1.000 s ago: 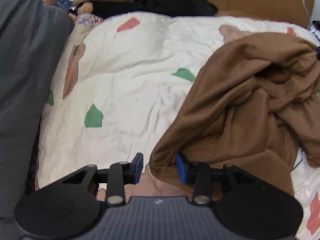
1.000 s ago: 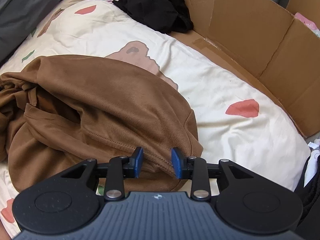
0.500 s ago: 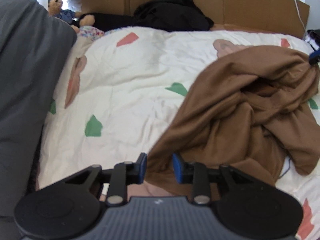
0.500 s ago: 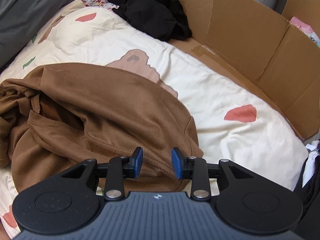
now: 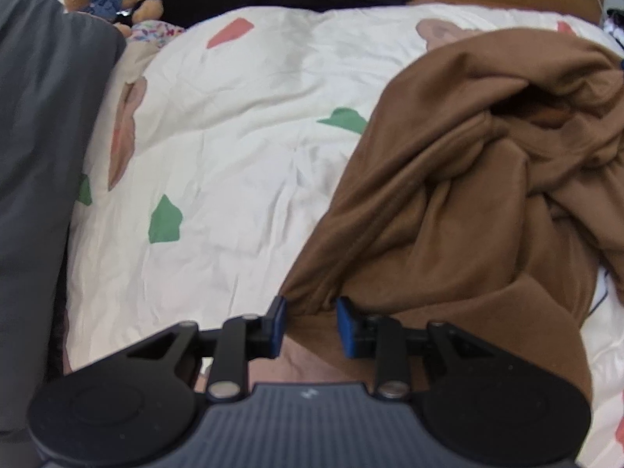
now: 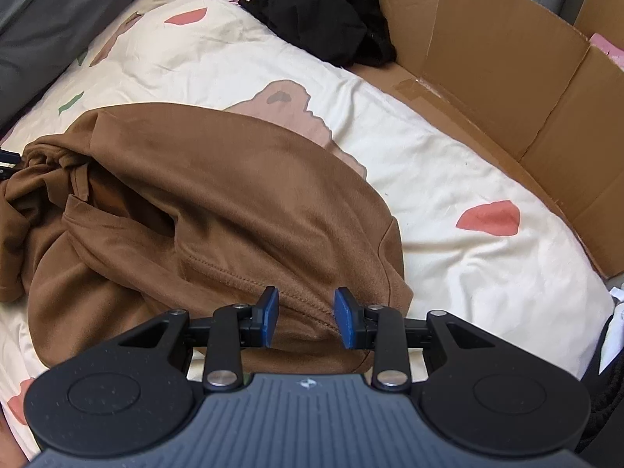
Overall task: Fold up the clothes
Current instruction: 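Hold the garment hem with the right tool and drag it across the duvet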
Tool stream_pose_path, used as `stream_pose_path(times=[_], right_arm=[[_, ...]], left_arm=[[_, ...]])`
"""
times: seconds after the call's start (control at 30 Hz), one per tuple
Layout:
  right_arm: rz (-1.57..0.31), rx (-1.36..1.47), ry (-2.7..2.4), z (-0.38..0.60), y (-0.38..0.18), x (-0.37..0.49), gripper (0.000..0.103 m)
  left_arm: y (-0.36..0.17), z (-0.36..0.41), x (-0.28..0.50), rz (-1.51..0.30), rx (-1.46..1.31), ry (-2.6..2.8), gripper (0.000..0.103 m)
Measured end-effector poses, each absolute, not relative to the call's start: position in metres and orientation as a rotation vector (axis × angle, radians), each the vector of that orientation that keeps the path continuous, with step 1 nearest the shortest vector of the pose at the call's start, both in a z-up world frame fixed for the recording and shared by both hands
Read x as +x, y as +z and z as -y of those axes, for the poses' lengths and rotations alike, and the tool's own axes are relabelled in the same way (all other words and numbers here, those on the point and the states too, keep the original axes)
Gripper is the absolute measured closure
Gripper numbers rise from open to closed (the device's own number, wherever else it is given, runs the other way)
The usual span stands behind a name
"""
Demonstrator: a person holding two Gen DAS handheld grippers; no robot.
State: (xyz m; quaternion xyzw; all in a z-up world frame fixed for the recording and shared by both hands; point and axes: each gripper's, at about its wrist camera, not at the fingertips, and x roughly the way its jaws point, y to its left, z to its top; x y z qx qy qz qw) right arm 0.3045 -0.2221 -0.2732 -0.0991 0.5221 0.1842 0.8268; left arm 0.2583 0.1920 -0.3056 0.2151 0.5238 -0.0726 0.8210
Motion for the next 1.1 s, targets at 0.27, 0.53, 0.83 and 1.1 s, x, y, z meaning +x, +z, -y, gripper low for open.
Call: stream_pose_path(times=[0.27, 0.53, 0.83, 1.1], right_arm=[[-1.128, -0.191, 0.402, 0.231, -0.284, 0.311, 0.067], [-1.132, -0.184, 0.415, 0.236, -0.287, 0.31, 0.067], [-1.108, -0.227, 0.418, 0.245, -0.267, 0.296, 0.067], [-1.099, -0.297, 0.415, 0.243, -0.266, 0.284, 0.067]], left_arm=[[-0.325, -0.192, 0.27, -1.122, 0.472, -0.202, 0.072], [-0.326, -0.19, 0.269, -1.114, 0.48, -0.253, 0.09], [-0.297, -0.199, 0.26, -1.078, 0.456, -0.272, 0.095], [-0.272, -0.215, 0.245, -1.02, 0.369, -0.254, 0.096]])
